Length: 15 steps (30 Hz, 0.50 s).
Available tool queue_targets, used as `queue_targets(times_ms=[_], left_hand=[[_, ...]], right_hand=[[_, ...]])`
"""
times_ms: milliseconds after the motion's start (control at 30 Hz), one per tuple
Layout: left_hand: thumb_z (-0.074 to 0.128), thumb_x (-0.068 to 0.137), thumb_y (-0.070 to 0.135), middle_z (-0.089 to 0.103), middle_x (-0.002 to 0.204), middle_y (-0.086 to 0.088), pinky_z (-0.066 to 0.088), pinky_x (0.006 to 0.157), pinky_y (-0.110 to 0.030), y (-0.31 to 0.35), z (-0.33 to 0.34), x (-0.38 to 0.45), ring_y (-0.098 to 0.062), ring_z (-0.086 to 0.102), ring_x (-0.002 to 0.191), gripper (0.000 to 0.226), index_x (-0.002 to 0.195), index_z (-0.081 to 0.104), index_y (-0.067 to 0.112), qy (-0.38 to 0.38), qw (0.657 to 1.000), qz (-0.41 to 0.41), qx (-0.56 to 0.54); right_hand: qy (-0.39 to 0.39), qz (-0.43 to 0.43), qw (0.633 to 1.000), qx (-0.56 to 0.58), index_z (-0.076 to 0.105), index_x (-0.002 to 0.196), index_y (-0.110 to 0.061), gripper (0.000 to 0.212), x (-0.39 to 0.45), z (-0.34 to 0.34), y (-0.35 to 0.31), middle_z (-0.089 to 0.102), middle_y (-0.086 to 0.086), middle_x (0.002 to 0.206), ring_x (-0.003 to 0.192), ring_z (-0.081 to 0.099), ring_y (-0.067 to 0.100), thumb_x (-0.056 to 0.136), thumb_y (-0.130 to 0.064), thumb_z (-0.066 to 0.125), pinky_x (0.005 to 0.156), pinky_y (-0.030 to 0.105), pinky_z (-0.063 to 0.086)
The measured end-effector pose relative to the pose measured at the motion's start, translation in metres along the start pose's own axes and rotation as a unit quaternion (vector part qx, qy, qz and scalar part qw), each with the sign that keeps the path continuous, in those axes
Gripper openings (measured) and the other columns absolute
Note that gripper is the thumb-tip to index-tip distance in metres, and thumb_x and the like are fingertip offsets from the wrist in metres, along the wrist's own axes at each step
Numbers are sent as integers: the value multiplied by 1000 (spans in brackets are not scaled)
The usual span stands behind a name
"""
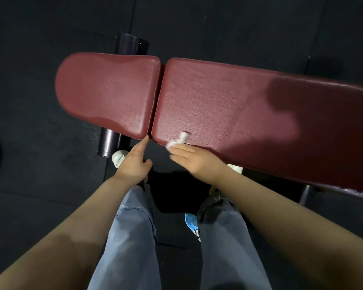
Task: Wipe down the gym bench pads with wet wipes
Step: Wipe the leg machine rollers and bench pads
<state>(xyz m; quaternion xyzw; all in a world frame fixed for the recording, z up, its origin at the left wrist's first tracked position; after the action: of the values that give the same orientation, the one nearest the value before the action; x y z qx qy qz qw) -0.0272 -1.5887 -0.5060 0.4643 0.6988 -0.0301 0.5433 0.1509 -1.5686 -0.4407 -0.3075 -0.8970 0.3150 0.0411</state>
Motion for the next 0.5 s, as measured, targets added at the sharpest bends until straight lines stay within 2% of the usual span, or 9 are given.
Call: queue_targets(times_ms=[67, 133, 167, 233, 267, 333, 367, 467, 500], left_hand=[[53, 87, 5, 48, 145, -14, 41, 70, -5, -3, -1, 3, 2, 62, 83, 82, 158, 18, 29, 0, 1000, 1, 2], [51, 87, 5, 47, 146, -12, 40, 58, -6, -5, -4, 6, 3, 62, 79, 85, 158, 13, 32, 0, 1000, -13, 6], [50, 87, 6, 44, 151, -10, 40, 62, -7, -6, -5, 6, 0, 63, 89, 85, 158, 11, 32, 0, 1000, -18, 12], [49, 88, 6, 32, 159, -2, 41, 85, -15, -3, -6, 4, -12, 54, 123, 83, 159, 11, 29, 3, 1000, -14, 24], [50, 89, 5, 30, 160, 0, 40, 94, -20, 0, -5, 2, -17, 48, 131, 82, 159, 13, 27, 3, 1000, -5, 29], [50, 89, 5, 34, 157, -4, 39, 105, -30, 9, -3, -1, -26, 46, 134, 79, 158, 18, 24, 4, 999, 16, 44], [50, 88, 4, 35, 157, -6, 35, 109, -30, 14, -1, -3, -26, 43, 136, 78, 158, 19, 22, 7, 998, 29, 59], [50, 87, 2, 21, 164, -4, 18, 115, -25, 28, 6, -9, -19, 20, 150, 78, 157, 19, 15, 15, 991, 63, 116], [50, 87, 2, 17, 165, -4, 16, 117, -26, 31, 8, -10, -18, 15, 151, 78, 158, 18, 13, 18, 990, 63, 123]], right_hand=[[-56, -14, 998, -14, 65, 116, 3, 31, 58, 25, -10, 60, 17, 130, 128, 53, 29, 92, -3, 46, 109, 35, 38], [-115, 14, 991, -60, 56, 128, -3, 35, 84, 43, -6, 50, 9, 142, 139, 36, 22, 97, -7, 40, 117, 31, 23], [-121, 19, 989, -78, 55, 130, -5, 36, 85, 45, -1, 48, 7, 144, 141, 33, 21, 98, -8, 38, 118, 30, 19], [-113, -11, 989, -98, 55, 130, -3, 35, 67, 38, 3, 45, 8, 147, 143, 31, 22, 101, -9, 37, 120, 32, 18], [-110, -28, 989, -94, 57, 130, -3, 34, 51, 33, 6, 46, 8, 147, 143, 33, 23, 102, -10, 39, 119, 35, 21], [-80, -51, 992, -84, 63, 123, -3, 29, 14, 16, 12, 53, 8, 141, 137, 43, 23, 99, -6, 48, 115, 37, 32], [-69, -61, 991, -95, 66, 119, -5, 27, -5, 8, 16, 56, 7, 139, 134, 46, 21, 96, -4, 51, 114, 36, 34], [-72, -70, 988, -120, 68, 117, -10, 30, -59, -14, 28, 56, 2, 139, 132, 48, 18, 92, -5, 52, 118, 32, 25], [-71, -71, 987, -129, 69, 117, -10, 31, -76, -21, 31, 57, 3, 138, 131, 50, 18, 88, -4, 58, 117, 33, 25]])
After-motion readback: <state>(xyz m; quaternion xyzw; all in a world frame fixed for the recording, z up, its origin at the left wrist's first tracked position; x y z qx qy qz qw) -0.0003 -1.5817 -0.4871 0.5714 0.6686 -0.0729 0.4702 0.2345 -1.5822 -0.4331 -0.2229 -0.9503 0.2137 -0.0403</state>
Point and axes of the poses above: each hand's wrist, its own x-axis towards the middle knuckle, its own z-axis out of the palm, y = z × x, the point moved 7 cm from there along x, towards the middle knuckle
